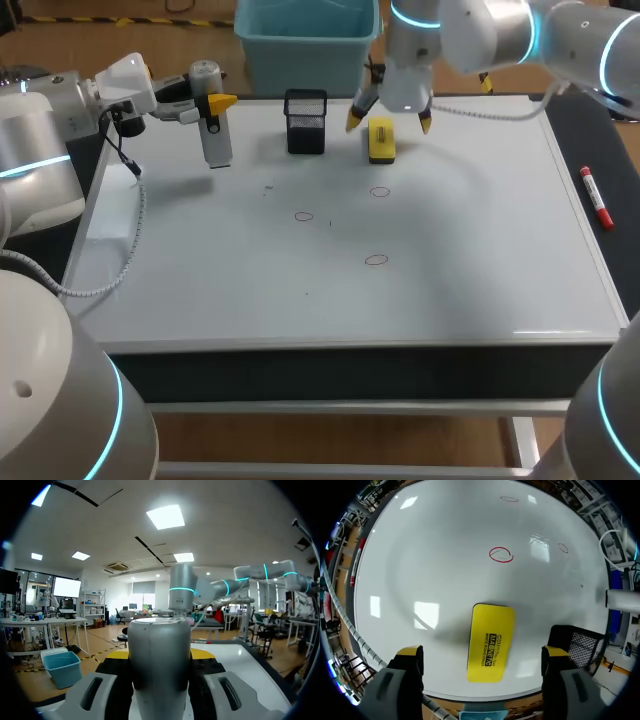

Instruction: Pick up the inspection probe, press it on each red-marked spot on the whiteboard one by one, put down the probe, pick up the eraser, and wipe off all the red marks.

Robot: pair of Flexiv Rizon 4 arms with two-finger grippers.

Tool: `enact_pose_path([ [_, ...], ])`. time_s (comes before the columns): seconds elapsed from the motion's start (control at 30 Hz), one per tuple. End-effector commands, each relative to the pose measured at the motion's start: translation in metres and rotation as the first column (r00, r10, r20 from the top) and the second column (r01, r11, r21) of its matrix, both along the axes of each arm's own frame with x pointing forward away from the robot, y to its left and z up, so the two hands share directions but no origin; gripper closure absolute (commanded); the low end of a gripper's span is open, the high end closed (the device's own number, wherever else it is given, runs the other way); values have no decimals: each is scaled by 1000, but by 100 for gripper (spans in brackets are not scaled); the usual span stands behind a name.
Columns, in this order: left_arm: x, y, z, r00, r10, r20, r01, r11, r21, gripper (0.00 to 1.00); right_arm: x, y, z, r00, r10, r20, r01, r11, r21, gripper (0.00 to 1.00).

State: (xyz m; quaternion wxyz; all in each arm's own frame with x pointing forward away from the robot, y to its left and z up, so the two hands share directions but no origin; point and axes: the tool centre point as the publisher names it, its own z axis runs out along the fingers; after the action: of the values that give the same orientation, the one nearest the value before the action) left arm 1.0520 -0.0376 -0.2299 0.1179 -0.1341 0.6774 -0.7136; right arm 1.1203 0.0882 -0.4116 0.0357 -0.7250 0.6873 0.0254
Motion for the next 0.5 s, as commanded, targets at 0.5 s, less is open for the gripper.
enact_pose_path([
  [0.5,0,0,0,1000,1,2,-1,1000,-2,100,14,6,-17,999,-4,-36,3,999,-38,10],
])
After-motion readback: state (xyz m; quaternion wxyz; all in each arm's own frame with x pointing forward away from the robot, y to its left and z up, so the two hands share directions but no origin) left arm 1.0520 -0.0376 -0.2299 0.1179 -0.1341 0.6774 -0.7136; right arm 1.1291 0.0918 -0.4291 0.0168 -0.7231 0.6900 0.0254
